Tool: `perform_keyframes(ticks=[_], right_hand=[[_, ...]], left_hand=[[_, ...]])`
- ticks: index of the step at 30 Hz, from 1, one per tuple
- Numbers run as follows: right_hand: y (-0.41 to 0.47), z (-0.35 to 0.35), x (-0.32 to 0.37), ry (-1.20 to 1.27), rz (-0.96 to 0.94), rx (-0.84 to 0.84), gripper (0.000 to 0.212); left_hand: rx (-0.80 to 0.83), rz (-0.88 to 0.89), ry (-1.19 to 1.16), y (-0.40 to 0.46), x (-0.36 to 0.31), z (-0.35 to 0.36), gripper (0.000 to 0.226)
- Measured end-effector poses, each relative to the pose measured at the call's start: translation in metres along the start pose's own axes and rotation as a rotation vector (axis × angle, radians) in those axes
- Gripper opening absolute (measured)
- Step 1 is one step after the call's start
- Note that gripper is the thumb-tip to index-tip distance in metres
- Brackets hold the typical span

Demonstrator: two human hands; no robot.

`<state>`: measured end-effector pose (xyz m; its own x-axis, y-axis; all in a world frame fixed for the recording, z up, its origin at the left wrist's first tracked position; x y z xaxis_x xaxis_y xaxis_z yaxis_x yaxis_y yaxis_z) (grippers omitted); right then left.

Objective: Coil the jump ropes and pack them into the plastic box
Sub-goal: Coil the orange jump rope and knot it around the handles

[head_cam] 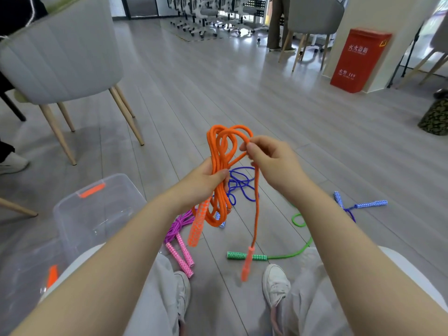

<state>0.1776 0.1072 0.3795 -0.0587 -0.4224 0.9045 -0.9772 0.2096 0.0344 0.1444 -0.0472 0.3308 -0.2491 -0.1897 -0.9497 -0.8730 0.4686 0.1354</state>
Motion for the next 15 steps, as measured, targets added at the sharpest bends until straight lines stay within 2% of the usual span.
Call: perform_keyframes(ticks=[3,7,11,15], right_hand=[[-0.001,-0.002,0.003,0.091,-0.024,0.011,0.021],[0.002,0.003,-0.001,0.225,0.036,0.022,0.009],[0.005,0.003,-0.005,0.273,0.060,-0.002,0.005],[0.005,-0.001,-0.005,0.251,0.027,-0.097,0.008]], left_hand=[[0.051,0.024,0.051,-0.001,-0.003,0.009,0.019],[0.095,0.071,-0.102,-0.005,-0.012,0.022,0.030],[0.139,0.065,-0.126,-0.005,-0.013,0.025,0.028],[0.062,0.052,-0.068,-0.004,-0.014,0.015,0.017]])
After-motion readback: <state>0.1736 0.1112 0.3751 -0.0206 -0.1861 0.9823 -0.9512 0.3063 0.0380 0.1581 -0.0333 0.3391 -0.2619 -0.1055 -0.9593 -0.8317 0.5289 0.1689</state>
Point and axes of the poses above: each hand's wrist, its own y-axis towards the middle knuckle, its own z-axis out of the palm, x = y × z, the point moved 4 cm from there along y, towards the middle knuckle, and after that the axes turned 14 degrees about z, right-handed, at the moved point
